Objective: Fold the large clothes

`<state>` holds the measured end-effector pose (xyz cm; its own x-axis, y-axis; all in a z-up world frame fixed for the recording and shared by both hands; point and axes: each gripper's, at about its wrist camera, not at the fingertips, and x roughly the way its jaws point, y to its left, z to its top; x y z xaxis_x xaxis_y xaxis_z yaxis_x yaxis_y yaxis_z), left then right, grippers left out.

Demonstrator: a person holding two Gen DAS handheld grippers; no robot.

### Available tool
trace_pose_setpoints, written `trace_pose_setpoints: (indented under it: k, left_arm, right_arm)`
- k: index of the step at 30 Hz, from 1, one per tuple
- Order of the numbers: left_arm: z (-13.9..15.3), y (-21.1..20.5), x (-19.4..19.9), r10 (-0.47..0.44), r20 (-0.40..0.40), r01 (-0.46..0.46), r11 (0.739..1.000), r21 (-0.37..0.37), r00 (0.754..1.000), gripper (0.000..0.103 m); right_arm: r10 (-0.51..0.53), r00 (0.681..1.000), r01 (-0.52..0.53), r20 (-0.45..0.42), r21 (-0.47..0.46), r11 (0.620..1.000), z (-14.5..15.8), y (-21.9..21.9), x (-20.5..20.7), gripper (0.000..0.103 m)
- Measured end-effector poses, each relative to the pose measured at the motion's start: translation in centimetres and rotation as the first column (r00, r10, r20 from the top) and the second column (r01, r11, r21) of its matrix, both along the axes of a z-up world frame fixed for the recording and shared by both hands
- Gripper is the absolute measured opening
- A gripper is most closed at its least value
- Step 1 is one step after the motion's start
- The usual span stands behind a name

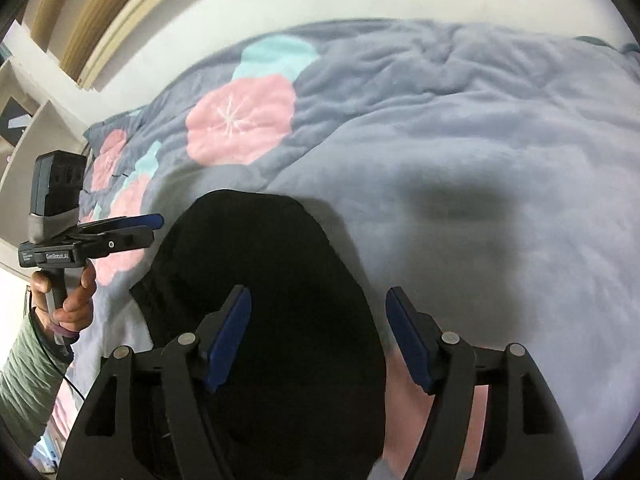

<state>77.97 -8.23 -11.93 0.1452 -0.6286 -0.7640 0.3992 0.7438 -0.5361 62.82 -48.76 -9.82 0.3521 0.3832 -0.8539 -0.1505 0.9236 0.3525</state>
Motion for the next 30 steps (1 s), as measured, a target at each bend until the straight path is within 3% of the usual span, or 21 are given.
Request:
trace_pose_setpoints:
  k: [5, 7, 8, 9, 10, 12, 16, 22, 26, 30]
  left_arm:
    - [-4.3, -1.0, 0.8, -0.017, -0.156, 0.002, 0.996, -0.093, 0.988, 0.079]
    - [-4.7, -1.1, 0.6, -0.005, -0.155, -0.010, 0.995, -0.098, 0.988, 0.078]
    - [-4.7, -1.2, 0.3, -0.002, -0.138, -0.012, 0.995, -0.096, 0.990, 0.073]
    - [-4.7, -1.4, 0.2, -0.003, -0.123, -0.008, 0.996, -0.093, 0.992, 0.054]
    - [-4.5, -1.6, -0.1, -0.018, -0.102, 0.009, 0.996, -0.086, 0.995, 0.032]
    - [-3.3, -1.7, -1.5, -0.055, -0.038, 0.052, 0.996, -0.070, 0.998, 0.022]
    - [0.8, -0.3, -4.8, -0.082, 0.074, 0.088, 0.993, -0.082, 0.994, 0.018]
    - [8.5, 2.6, -13.1, -0.088, 0.234, 0.111, 0.990, -0.086, 0.968, 0.018]
    - [11.5, 3.6, -20.5, -0.106, 0.302, 0.124, 0.991, -0.042, 0.947, 0.018]
    - [12.2, 4.1, -27.3, -0.119, 0.309, 0.125, 0.992, -0.002, 0.944, 0.018]
  right_arm:
    - [0.055, 0.996, -0.054, -0.076, 0.015, 0.998, -4.0, 1.5, 2.8, 0.073]
    - [0.087, 0.989, -0.078, -0.116, 0.078, 0.994, -5.7, 2.0, 2.8, 0.073]
    - [0.102, 0.988, -0.091, -0.116, 0.091, 0.992, -5.8, 2.4, 2.7, 0.068]
    - [0.127, 0.988, -0.121, -0.092, 0.073, 0.990, -5.5, 3.0, 2.2, 0.060]
    - [0.150, 0.986, -0.146, -0.067, 0.058, 0.988, -5.1, 3.6, 1.8, 0.043]
    - [0.172, 0.985, -0.171, -0.022, 0.025, 0.985, -3.6, 4.5, 0.6, 0.027]
    - [0.183, 0.980, -0.183, 0.075, -0.010, 0.983, 0.8, 5.3, -3.0, 0.021]
    - [0.191, 0.957, -0.180, 0.217, -0.069, 0.981, 8.7, 6.5, -12.5, 0.021]
    - [0.206, 0.943, -0.175, 0.263, -0.137, 0.975, 11.3, 8.4, -19.5, 0.020]
    - [0.216, 0.937, -0.162, 0.276, -0.204, 0.965, 12.1, 9.6, -27.6, 0.020]
